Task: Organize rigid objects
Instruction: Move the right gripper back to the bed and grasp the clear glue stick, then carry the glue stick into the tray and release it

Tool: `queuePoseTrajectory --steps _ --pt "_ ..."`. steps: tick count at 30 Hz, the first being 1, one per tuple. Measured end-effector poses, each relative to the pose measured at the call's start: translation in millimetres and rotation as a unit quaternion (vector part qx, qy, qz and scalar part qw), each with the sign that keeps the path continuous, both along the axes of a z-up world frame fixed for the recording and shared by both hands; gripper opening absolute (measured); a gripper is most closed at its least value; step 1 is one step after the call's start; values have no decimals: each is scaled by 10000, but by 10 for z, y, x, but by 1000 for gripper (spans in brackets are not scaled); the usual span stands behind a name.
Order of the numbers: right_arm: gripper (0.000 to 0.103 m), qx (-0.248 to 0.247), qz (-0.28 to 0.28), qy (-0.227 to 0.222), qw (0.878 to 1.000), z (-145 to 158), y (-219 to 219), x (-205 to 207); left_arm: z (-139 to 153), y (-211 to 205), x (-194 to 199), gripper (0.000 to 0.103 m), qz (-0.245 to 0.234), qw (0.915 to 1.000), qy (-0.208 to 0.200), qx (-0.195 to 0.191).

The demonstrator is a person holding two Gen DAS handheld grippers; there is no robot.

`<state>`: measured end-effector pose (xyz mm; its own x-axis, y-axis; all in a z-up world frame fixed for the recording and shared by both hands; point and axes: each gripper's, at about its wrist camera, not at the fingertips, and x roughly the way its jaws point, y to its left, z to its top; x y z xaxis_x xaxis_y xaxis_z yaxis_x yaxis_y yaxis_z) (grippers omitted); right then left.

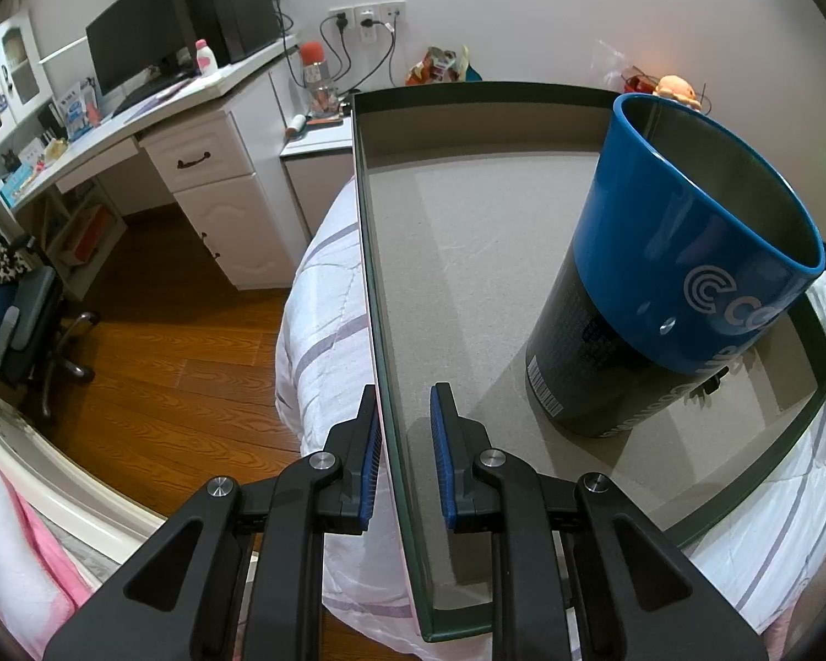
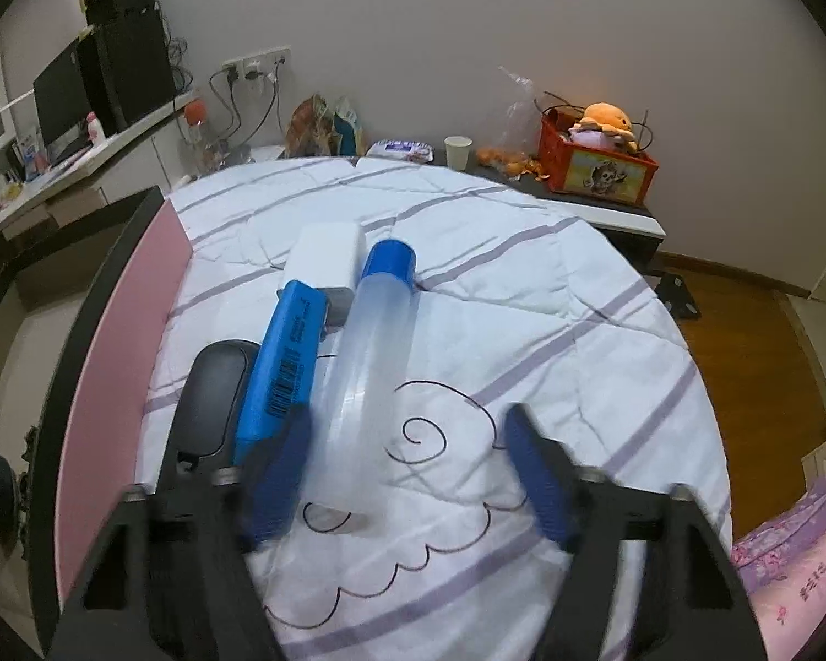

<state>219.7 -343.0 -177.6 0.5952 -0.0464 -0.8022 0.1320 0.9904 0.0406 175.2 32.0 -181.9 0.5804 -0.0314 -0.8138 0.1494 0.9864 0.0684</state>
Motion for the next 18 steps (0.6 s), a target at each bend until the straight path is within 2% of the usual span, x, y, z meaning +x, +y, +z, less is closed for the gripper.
queuePoseTrajectory --steps 1,3,4,5,11,18 --pt "40 -43 49 56 10000 -29 10 14 0 3 -2 16 1 10000 1 1" --pt "37 -90 138 75 9998 -48 23 2 1 -2 1 16 -2 10000 1 1" --pt "27 -41 218 62 9997 -39 23 -13 -1 11 -6 16 -1 10000 2 -1" --pt "26 -16 266 70 9996 -24 26 -21 2 -4 1 16 0 10000 1 -1" --pt "26 258 476 99 9985 23 -34 -285 -1 18 -10 16 14 10000 -1 12" --pt "26 383 591 337 9970 50 -51 -823 -1 25 -14 16 14 10000 -1 12"
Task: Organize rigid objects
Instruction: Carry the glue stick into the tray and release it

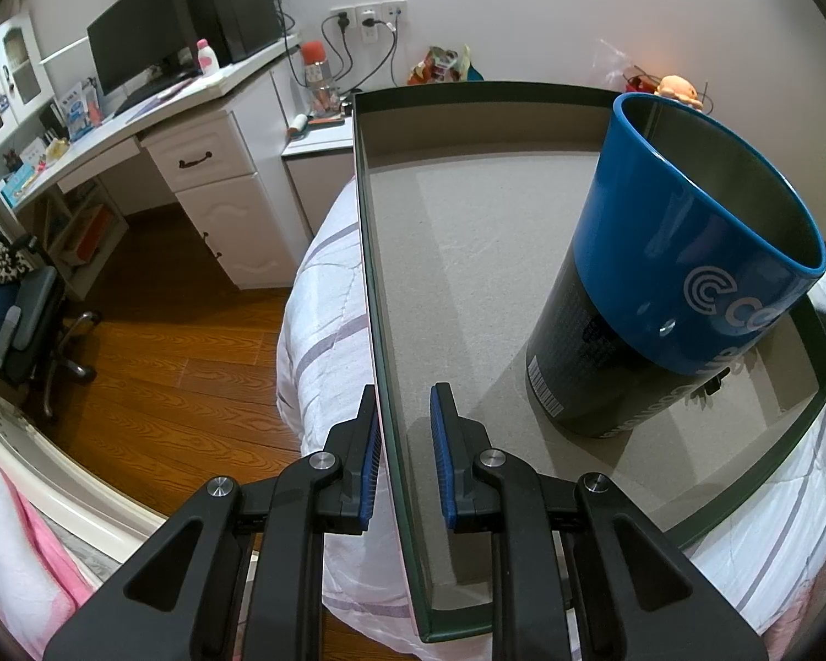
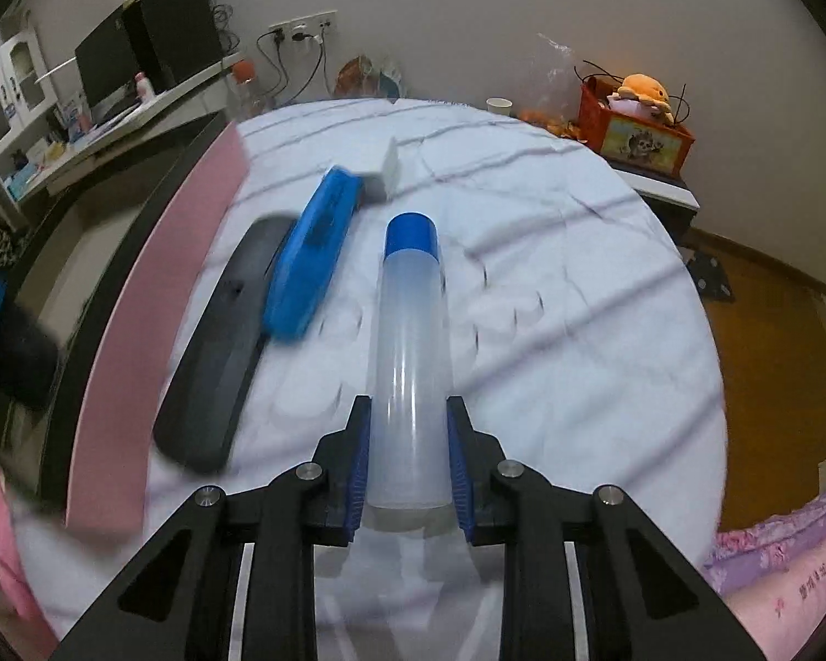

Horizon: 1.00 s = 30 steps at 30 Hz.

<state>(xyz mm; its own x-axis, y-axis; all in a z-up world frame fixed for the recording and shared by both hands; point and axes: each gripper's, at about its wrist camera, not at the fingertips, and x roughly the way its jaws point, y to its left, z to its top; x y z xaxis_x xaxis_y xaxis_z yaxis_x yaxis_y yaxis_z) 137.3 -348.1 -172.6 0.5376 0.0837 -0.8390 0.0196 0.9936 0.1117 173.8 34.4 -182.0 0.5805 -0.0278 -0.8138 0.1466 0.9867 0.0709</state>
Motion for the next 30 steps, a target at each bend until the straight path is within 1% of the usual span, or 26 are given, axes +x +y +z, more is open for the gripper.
queuePoseTrajectory --steps 2,4,5,6,7,9,11,12,13,18,23,30 --pt "26 -52 2 -86 9999 39 16 -25 3 -16 8 16 0 10000 2 3" --pt "27 23 24 -145 9999 45 19 24 1 -2 1 16 -2 10000 8 9" --pt "27 -24 8 -134 9999 42 26 72 5 -23 11 16 -3 10000 10 13" --pt "29 -112 -7 -161 9998 43 33 114 5 -24 12 16 -1 10000 10 10" --pt "36 -167 -2 -188 9997 37 42 168 5 -11 3 16 0 10000 14 12" --pt "39 -260 -7 -164 9995 0 52 267 11 -19 6 16 2 10000 14 12" --pt "39 -287 39 -186 9994 -34 76 301 11 -15 -1 16 1 10000 14 9" --pt "37 -229 75 -223 9995 -45 83 312 11 -23 6 16 1 10000 15 16" --pt "26 -201 66 -271 9994 -48 79 311 12 -11 -4 16 1 10000 15 16" --pt "25 293 26 -483 9984 2 -14 235 11 -34 11 16 -6 10000 20 17" --pt "25 301 5 -828 9961 269 22 138 12 -35 12 16 -1 10000 18 15" --pt "26 227 400 -1393 9892 798 361 122 17 -59 30 17 1 10000 28 -9"
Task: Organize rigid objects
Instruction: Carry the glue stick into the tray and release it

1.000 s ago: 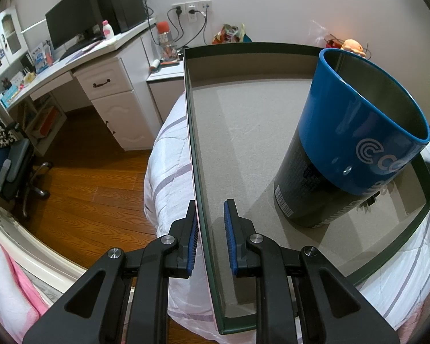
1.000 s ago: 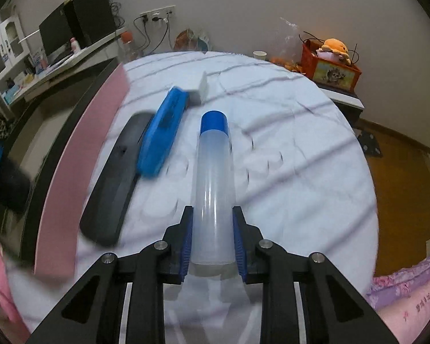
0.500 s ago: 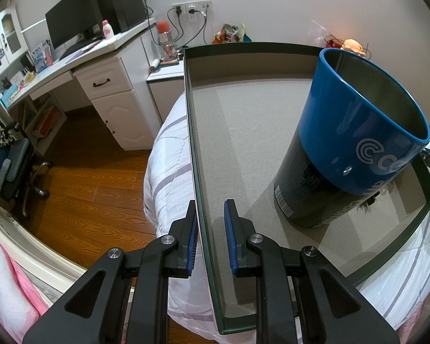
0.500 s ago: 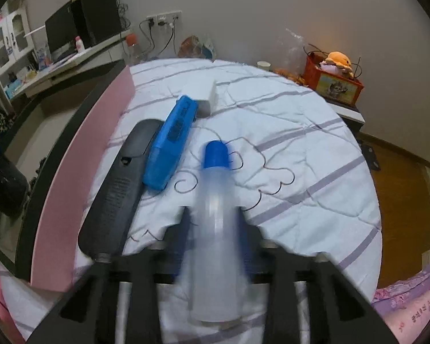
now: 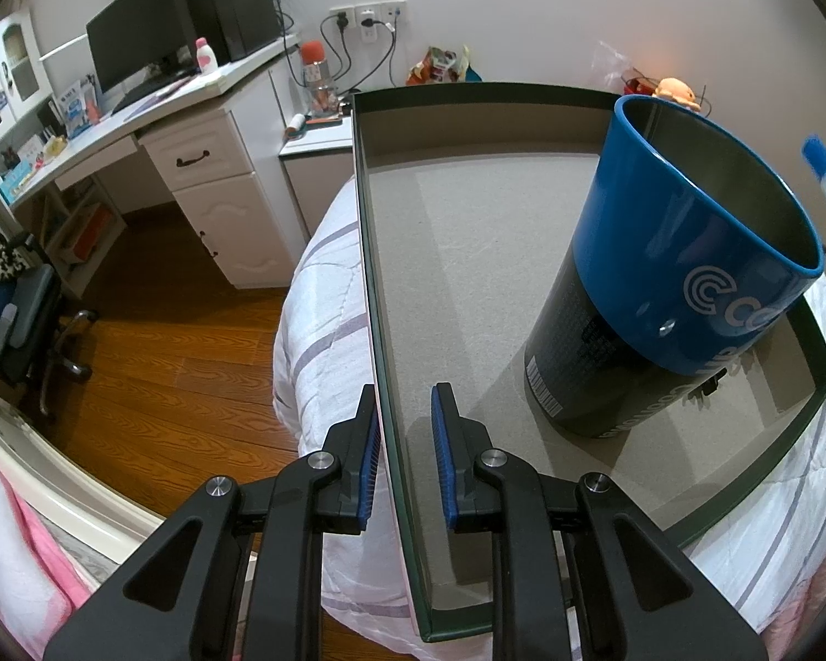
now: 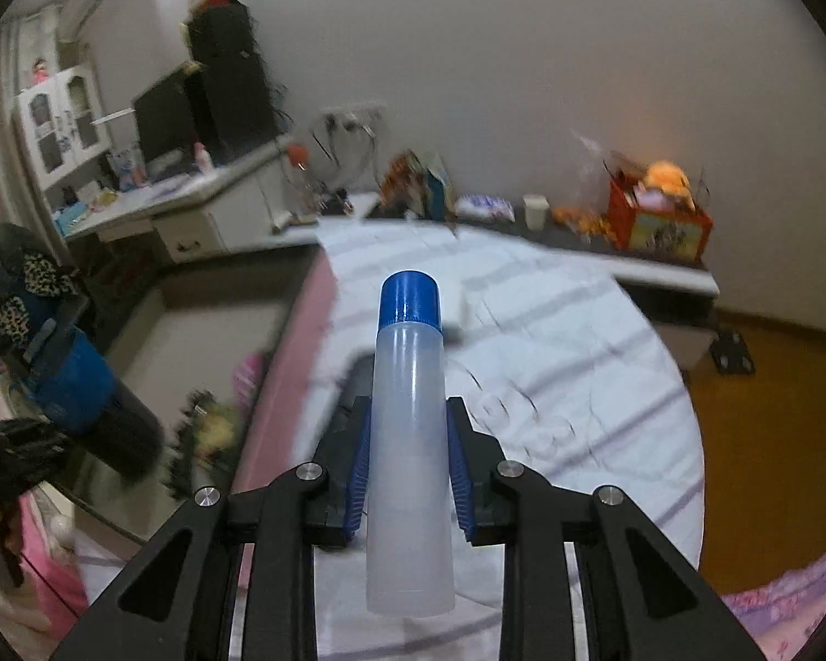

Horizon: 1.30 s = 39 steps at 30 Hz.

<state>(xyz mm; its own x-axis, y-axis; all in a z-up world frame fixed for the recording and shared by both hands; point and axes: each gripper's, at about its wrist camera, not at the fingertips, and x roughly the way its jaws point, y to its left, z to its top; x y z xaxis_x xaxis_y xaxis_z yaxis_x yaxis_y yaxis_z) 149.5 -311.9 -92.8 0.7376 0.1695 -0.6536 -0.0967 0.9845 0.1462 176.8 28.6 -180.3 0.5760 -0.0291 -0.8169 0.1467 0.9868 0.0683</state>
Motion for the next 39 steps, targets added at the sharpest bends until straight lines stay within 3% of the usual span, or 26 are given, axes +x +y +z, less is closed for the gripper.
queuePoseTrajectory --steps 8,22,31,39 --pt "26 -212 202 -191 9994 138 515 187 2 -13 13 17 -3 10000 2 -8" --pt "26 -448 556 170 9973 -50 1230 599 20 -35 36 18 -25 10000 -2 -64" --pt "26 -573 713 691 9934 -307 1397 755 24 -38 45 18 -34 10000 2 -74" --pt "26 -493 725 764 9932 -343 1411 794 24 -36 45 18 -24 10000 5 -65"
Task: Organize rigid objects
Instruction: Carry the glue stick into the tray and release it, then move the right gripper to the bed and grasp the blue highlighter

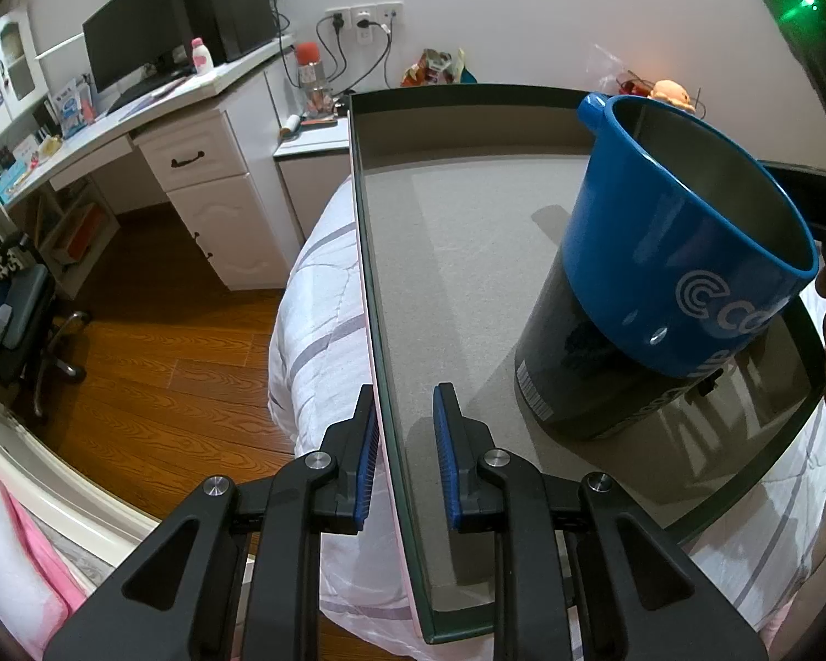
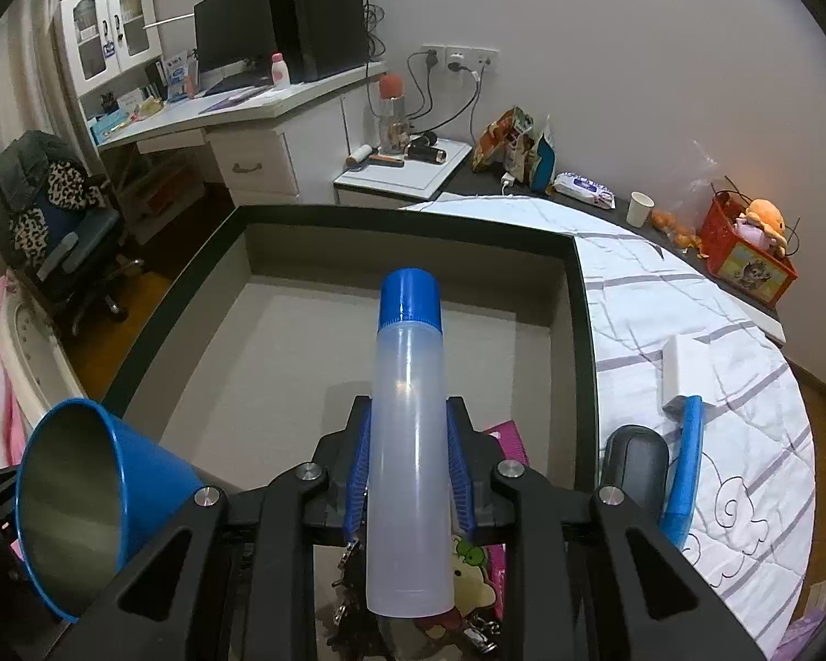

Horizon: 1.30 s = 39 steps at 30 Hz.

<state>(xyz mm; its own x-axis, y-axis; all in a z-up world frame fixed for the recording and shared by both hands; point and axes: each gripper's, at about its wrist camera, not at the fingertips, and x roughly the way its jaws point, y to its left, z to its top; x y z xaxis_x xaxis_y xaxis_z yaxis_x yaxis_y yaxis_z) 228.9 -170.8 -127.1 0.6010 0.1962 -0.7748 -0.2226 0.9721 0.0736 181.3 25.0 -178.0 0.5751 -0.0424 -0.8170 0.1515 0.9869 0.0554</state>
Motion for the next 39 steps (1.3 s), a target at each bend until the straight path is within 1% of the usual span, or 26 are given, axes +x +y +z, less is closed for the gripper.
queuePoseTrajectory --steps 3,5,6,7,11,12,13,15,20,24,27,29,32,39 --pt "28 53 -41 -55 10000 18 -5 7 -3 -13 12 18 10 10000 5 16" --pt "37 93 -47 -120 9999 42 -28 7 -7 -26 20 18 21 10000 5 33" --pt "49 67 -86 -184 9998 61 -38 -2 -9 -34 25 18 26 10000 9 47" --pt "55 44 -114 -268 9996 88 -45 -23 -9 -38 28 18 26 10000 11 55" --pt "57 103 -232 -516 9983 207 -139 -88 -8 -41 34 18 25 10000 11 54" --pt "62 88 -290 -592 9978 242 -171 -112 -8 -44 40 18 27 10000 12 52" --pt "69 49 -356 -663 9972 282 -203 -139 -9 -44 35 18 28 10000 11 54" --pt "77 -33 -484 -830 9954 362 -268 -203 -10 -42 32 18 28 10000 13 56" --pt "79 -206 -772 -1145 9902 545 -496 -383 -25 -62 31 18 51 10000 22 77" --pt "84 -257 -1010 -1323 9857 633 -706 -545 -32 -80 37 18 70 9999 32 92" --pt "90 -326 -1180 -1450 9818 677 -829 -652 -32 -99 34 18 80 9999 42 123" --pt "103 -414 -1289 -1525 9790 690 -901 -708 -29 -102 29 18 91 9999 46 135" --pt "103 -447 -1384 -1589 9765 698 -1017 -816 -31 -115 28 18 109 9998 49 150" --pt "103 -374 -1606 -1391 9764 552 -1308 -984 -33 -112 27 18 125 9998 52 162"
